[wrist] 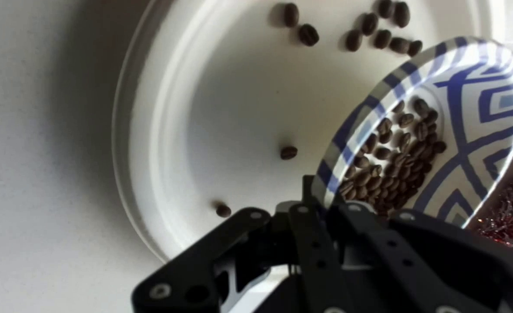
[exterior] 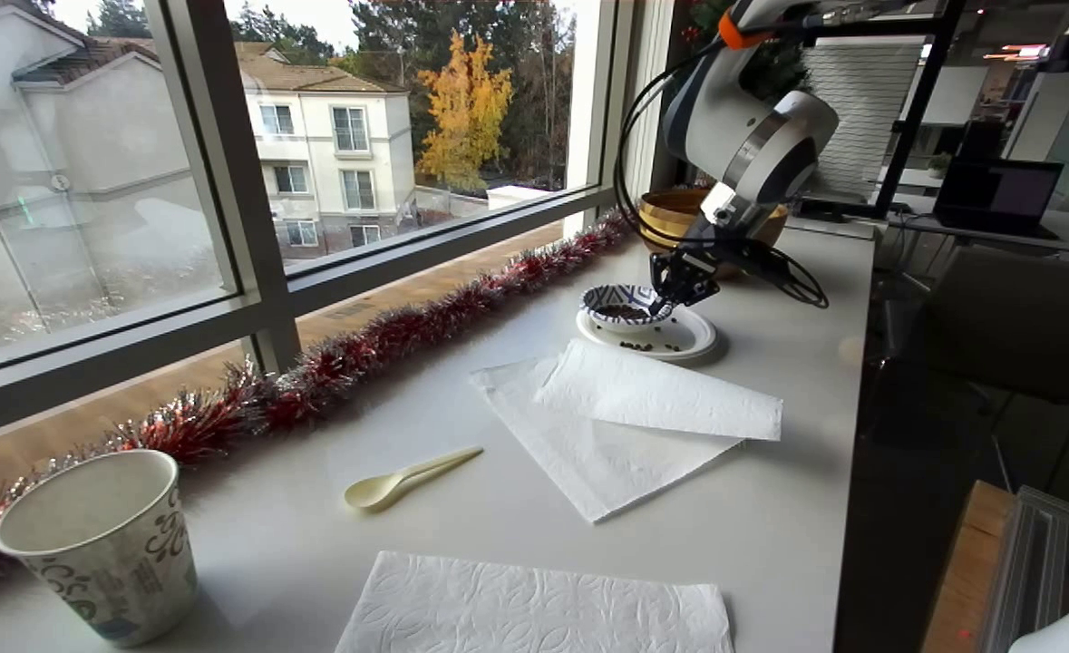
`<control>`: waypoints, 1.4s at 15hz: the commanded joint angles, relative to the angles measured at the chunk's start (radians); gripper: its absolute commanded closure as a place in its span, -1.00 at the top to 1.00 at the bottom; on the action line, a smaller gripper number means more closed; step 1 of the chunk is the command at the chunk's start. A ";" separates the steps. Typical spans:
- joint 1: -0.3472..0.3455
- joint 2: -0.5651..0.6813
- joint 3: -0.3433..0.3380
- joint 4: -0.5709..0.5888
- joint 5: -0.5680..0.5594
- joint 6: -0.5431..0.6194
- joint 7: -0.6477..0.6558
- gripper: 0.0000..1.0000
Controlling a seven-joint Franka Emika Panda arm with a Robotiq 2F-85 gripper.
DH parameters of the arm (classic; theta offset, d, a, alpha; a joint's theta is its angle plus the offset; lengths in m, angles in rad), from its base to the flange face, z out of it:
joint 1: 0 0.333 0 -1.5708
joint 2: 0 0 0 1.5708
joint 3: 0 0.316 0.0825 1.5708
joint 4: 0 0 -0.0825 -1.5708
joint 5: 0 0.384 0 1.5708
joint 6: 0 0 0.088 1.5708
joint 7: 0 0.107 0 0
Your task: Put the bowl on the white plate
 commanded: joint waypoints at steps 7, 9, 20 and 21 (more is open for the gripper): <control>-0.067 0.062 0.056 0.027 0.149 -0.015 -0.182 -0.98; -0.075 0.059 0.057 0.024 0.157 -0.023 -0.198 -0.98; -0.035 0.038 -0.039 -0.008 0.026 -0.068 -0.079 -0.98; -0.034 0.036 -0.044 -0.009 0.010 -0.074 -0.067 -0.98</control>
